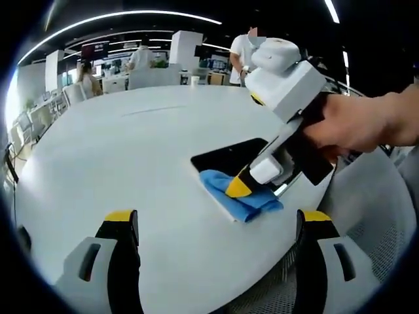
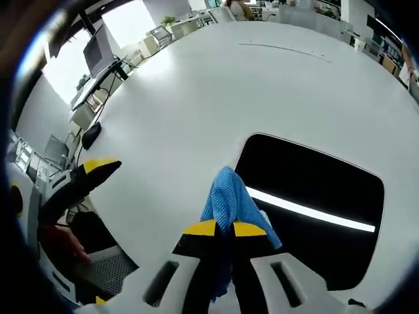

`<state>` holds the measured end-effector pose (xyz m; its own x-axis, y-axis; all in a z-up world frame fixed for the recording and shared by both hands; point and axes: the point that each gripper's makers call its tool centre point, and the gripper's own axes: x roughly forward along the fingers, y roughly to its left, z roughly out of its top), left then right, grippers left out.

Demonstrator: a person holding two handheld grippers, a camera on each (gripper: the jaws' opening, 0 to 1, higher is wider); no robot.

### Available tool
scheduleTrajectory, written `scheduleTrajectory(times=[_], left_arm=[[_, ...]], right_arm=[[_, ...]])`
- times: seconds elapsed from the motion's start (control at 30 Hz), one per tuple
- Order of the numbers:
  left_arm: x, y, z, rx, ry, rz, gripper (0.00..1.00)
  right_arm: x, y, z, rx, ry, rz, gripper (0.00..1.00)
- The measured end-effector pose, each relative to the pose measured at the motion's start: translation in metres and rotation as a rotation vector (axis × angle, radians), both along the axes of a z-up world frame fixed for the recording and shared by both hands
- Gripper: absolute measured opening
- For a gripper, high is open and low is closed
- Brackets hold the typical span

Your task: Wipe the mirror surface with the cleaning cloth until all visible marks leave the cleaned area.

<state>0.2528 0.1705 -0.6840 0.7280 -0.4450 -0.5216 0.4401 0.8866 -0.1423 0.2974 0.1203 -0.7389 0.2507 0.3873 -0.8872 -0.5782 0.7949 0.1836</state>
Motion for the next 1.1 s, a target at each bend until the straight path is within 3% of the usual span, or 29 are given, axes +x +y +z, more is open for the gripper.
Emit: scheduleTrajectory(times=[0.27, 0.53, 1.1], left_arm=[[-0.003, 0.0, -0.002, -0.01, 0.023, 0.013, 0.99], [0.002, 0.01, 0.0, -0.028, 0.002, 0.064, 0.99], [0.002, 0.013, -0.003, -0.052, 0.005, 0.073, 0.99]], right_arm=[[0.013, 0.005, 0.001, -0.01, -0.033, 0.028, 0.01], [0.03, 0.01, 0.001, -0.039, -0.054, 0.062, 0.01], [0.059, 0.018, 0.001, -0.077, -0.083, 0.102, 0.01]])
